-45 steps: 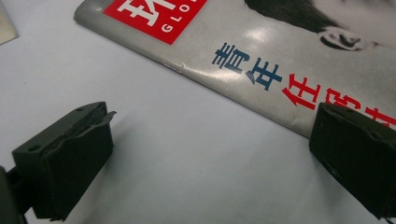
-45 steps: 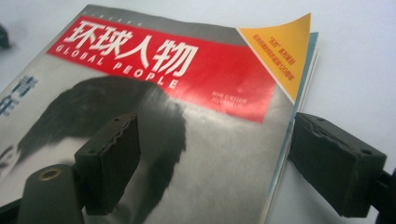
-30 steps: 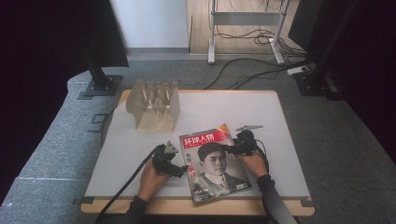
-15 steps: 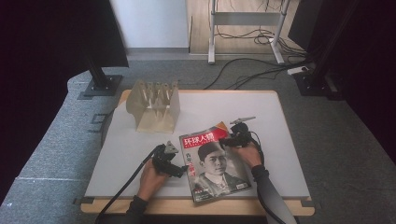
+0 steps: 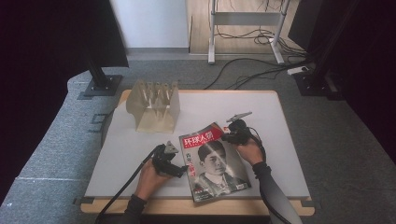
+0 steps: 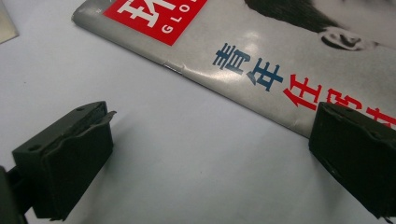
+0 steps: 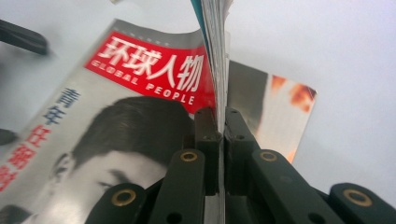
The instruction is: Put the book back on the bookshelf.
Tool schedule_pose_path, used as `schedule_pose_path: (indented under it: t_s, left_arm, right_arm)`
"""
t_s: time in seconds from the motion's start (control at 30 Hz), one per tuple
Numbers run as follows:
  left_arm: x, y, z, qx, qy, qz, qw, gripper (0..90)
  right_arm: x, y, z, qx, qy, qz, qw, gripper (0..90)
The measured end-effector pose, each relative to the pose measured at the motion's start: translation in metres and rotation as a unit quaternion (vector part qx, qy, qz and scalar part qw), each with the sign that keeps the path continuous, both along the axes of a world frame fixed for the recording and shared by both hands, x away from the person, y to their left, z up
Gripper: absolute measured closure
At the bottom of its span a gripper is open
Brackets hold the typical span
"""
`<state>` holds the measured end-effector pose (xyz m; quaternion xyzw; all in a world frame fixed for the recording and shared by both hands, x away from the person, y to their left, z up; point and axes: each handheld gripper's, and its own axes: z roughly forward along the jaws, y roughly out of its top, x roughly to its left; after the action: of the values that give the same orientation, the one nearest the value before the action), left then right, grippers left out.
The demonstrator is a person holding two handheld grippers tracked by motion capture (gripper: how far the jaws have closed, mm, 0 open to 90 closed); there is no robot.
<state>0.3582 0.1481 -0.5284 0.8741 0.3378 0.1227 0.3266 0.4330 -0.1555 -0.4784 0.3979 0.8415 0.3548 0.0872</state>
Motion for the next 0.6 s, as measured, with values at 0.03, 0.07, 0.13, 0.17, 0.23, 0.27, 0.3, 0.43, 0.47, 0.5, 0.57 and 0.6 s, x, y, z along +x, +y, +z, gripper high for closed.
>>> schedule_pose_path:
  t_s: [0.03, 0.07, 0.13, 0.17, 0.23, 0.27, 0.3, 0.43, 0.47, 0.5, 0.57, 0.6]
  left_arm:
    - [0.0, 0.0, 0.0, 0.0, 0.0, 0.0, 1.0, 0.0]
    - [0.0, 0.001, 0.0, 0.002, 0.001, -0.002, 1.0, 0.0]
    - [0.0, 0.001, 0.0, 0.002, 0.001, -0.003, 1.0, 0.0]
    - [0.0, 0.001, 0.0, 0.002, 0.001, -0.003, 1.0, 0.0]
    - [0.001, 0.002, 0.001, 0.002, 0.002, -0.006, 1.0, 0.0]
    - [0.001, 0.002, 0.001, 0.001, 0.003, -0.009, 1.0, 0.0]
    - [0.001, 0.003, 0.001, 0.001, 0.004, -0.011, 0.9999, 0.5]
    - [0.004, 0.004, 0.003, -0.024, 0.021, 0.006, 0.9995, 1.4]
    - [0.005, 0.005, 0.005, -0.031, 0.026, 0.004, 0.9992, 1.4]
    - [0.007, 0.006, 0.006, -0.038, 0.026, 0.004, 0.9989, 2.3]
    - [0.009, 0.008, 0.01, -0.051, 0.028, 0.004, 0.9983, 2.8]
    - [0.01, 0.008, 0.012, -0.055, 0.032, -0.001, 0.998, 3.1]
  right_arm:
    - [0.0, 0.0, 0.0, 0.0, 0.0, 0.0, 1.0, 85.4]
    - [-0.001, 0.0, 0.003, 0.003, -0.002, 0.003, 1.0, 85.5]
    - [-0.005, 0.0, 0.012, 0.011, -0.012, 0.013, 0.9998, 85.6]
    - [-0.005, 0.0, 0.012, 0.011, -0.012, 0.013, 0.9998, 85.6]
    - [-0.008, 0.001, 0.018, 0.014, -0.019, 0.019, 0.9995, 85.6]
    - [-0.01, 0.002, 0.022, 0.015, -0.021, 0.022, 0.9994, 85.7]
    - [-0.013, 0.003, 0.03, 0.016, -0.029, 0.028, 0.9991, 85.7]
    - [-0.018, 0.006, 0.042, 0.015, -0.044, 0.037, 0.9982, 85.7]
    - [-0.018, 0.006, 0.042, 0.015, -0.044, 0.037, 0.9982, 85.7]
    - [-0.02, 0.006, 0.045, 0.015, -0.046, 0.037, 0.9981, 85.7]
    - [-0.022, 0.007, 0.051, 0.015, -0.056, 0.041, 0.9975, 85.7]
    - [-0.023, 0.008, 0.054, 0.015, -0.06, 0.041, 0.9972, 85.7]
